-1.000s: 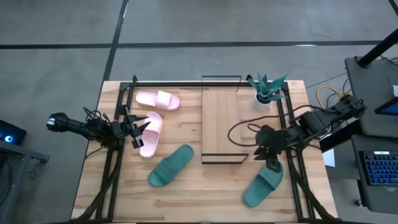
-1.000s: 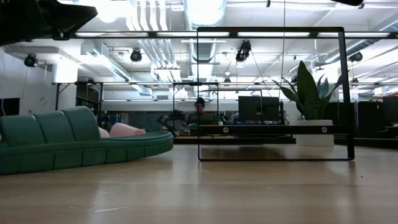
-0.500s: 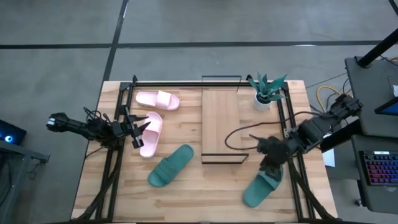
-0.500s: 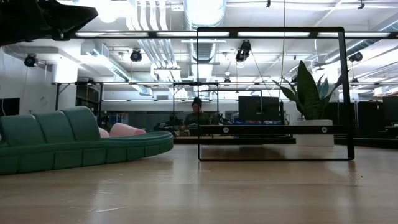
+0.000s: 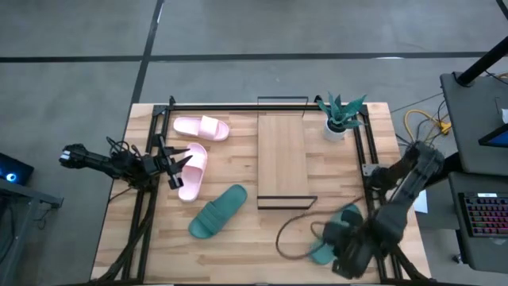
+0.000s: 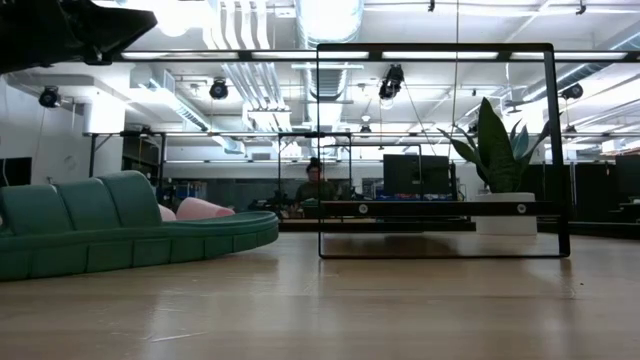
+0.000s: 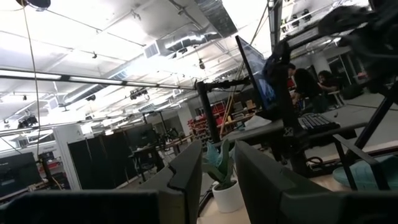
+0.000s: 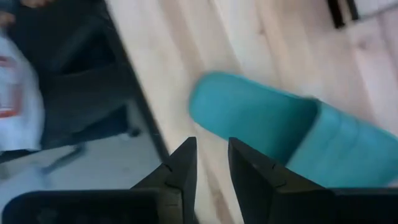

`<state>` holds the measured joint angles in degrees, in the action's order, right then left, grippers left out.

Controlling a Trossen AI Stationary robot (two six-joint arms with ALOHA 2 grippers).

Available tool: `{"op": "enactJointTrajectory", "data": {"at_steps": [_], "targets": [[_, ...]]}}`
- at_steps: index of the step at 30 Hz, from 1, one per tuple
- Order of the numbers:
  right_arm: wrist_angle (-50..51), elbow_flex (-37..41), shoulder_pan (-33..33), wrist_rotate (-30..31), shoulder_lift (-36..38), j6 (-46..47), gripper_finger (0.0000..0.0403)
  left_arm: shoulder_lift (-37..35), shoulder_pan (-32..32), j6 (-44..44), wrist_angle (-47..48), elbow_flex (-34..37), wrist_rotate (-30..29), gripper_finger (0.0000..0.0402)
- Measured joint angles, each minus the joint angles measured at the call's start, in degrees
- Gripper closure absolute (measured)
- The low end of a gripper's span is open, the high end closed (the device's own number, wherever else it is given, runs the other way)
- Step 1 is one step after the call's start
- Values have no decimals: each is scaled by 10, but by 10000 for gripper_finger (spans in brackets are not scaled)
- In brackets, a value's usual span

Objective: Pick and place slides into the shelf
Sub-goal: Put the right green slipper on the shelf

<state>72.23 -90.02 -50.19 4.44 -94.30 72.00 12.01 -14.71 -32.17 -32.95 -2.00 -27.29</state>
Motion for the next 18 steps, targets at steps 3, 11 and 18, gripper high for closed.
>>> {"op": "enactJointTrajectory", "data": {"at_steps": [3,11,18], "targets": [[97,-64,-17,13,-64,33,328,-1,0,0,-1,0,0,319],[160,-178,-35,33,-186,41,343,-2,0,0,0,0,0,319],[179,-235,-21,62,-244,15,345,3,0,0,5,0,0,319]]}}
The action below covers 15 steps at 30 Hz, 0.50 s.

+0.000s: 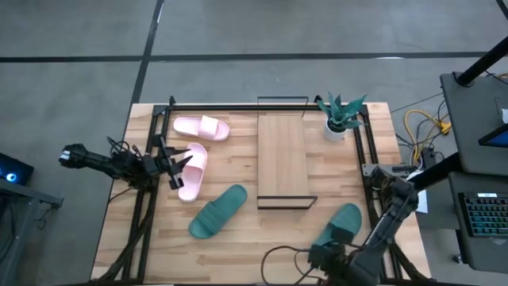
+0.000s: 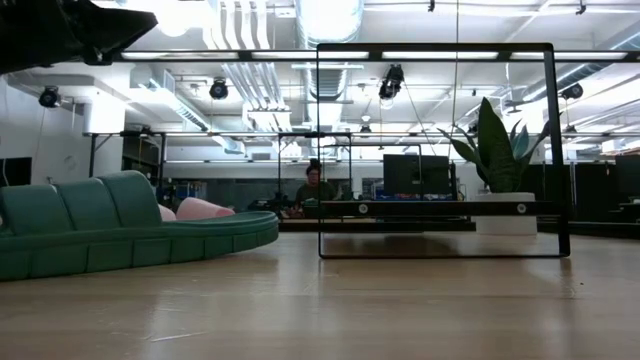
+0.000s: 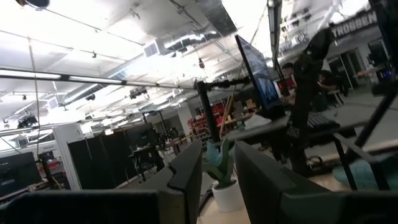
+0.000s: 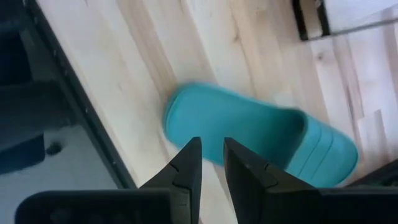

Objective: Pick and place slides into the shelf
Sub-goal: Put the right green slipper on the shelf

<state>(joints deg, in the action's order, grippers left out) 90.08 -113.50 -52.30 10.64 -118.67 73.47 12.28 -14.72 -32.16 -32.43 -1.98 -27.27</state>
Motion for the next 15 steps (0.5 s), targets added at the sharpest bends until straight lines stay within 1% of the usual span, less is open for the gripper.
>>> {"op": "enactJointTrajectory", "data": {"at_steps": [9,15], "targets": [[0,-1,4,-1,-30,19,345,7,0,3,2,1,0,319],[-1,2,12,30,-53,5,345,9,0,3,5,1,2,319]]}}
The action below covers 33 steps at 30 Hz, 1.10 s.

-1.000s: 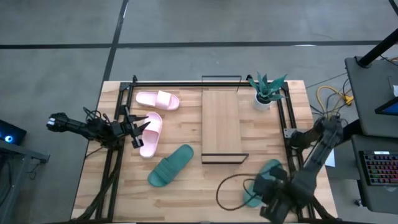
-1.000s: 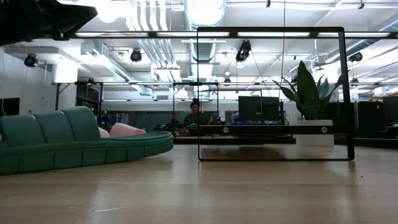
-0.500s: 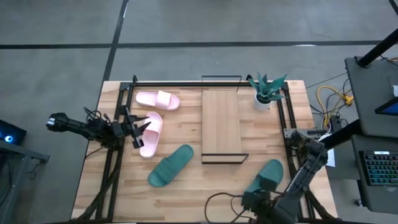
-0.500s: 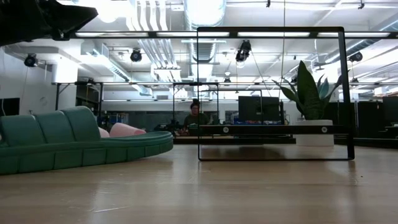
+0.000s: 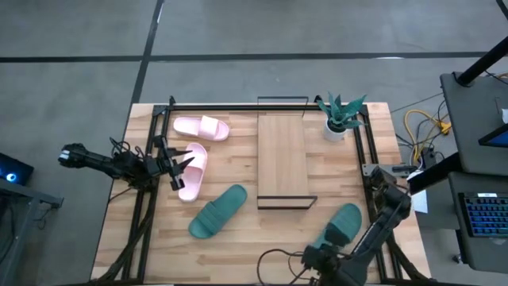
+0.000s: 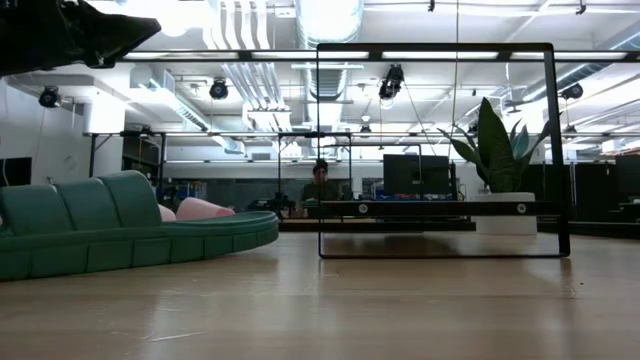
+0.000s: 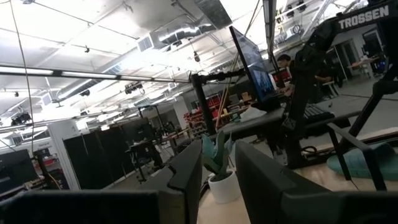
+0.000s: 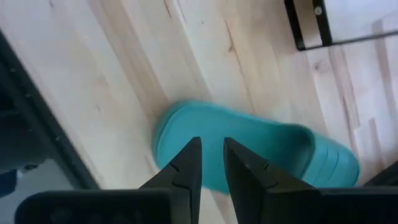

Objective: Pick and place slides into the shelf
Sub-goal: Put the right green slipper on the shelf

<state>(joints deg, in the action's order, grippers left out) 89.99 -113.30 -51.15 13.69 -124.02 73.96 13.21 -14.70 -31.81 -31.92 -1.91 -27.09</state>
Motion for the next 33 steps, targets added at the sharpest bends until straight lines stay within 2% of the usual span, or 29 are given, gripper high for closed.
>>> {"op": "enactJointTrajectory", "data": {"at_steps": [10,16,24,33], "targets": [[0,33,36,14,-21,-105,345,2,0,0,-1,0,1,319],[0,65,47,-31,-21,-135,345,3,0,0,-2,0,1,319],[0,140,47,-169,-21,-72,345,3,0,0,-2,0,1,319],[0,192,46,-183,-20,-30,345,3,0,0,-2,0,1,319]]}}
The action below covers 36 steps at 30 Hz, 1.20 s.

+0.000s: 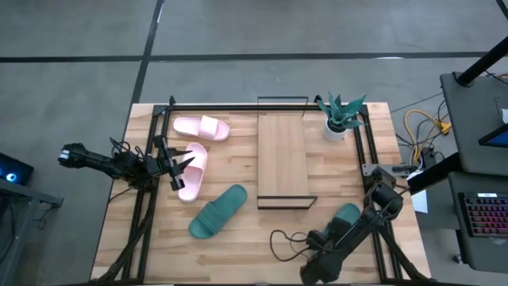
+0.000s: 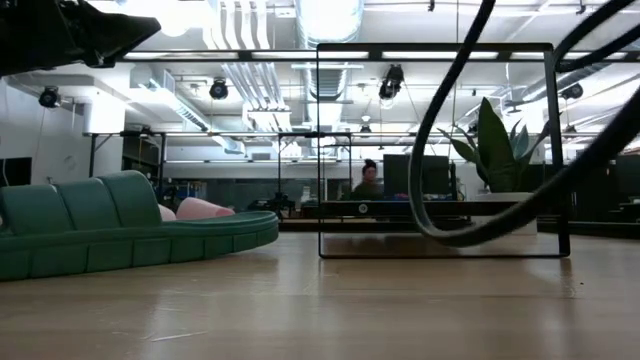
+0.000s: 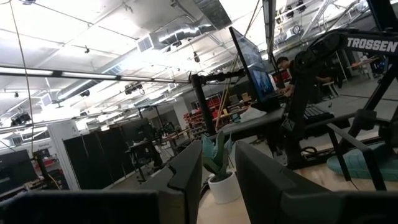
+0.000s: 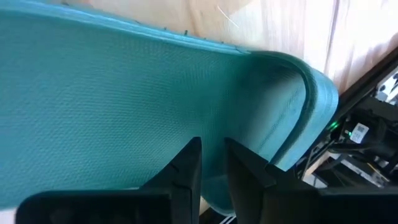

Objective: Pick and place slides into the shelf
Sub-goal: Put the right green slipper on the shelf

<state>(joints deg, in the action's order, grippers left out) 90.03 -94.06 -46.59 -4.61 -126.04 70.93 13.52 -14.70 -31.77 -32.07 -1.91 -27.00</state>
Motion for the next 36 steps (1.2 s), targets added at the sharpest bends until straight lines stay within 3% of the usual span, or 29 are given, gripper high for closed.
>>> {"op": "enactJointTrajectory", "data": {"at_steps": [14,25,36], "targets": [[0,1,1,-4,0,11,335,0,0,1,0,0,0,319],[-1,2,10,-7,0,-2,209,1,0,0,0,0,0,319],[0,0,22,-19,1,21,223,1,0,0,0,0,0,319]]}}
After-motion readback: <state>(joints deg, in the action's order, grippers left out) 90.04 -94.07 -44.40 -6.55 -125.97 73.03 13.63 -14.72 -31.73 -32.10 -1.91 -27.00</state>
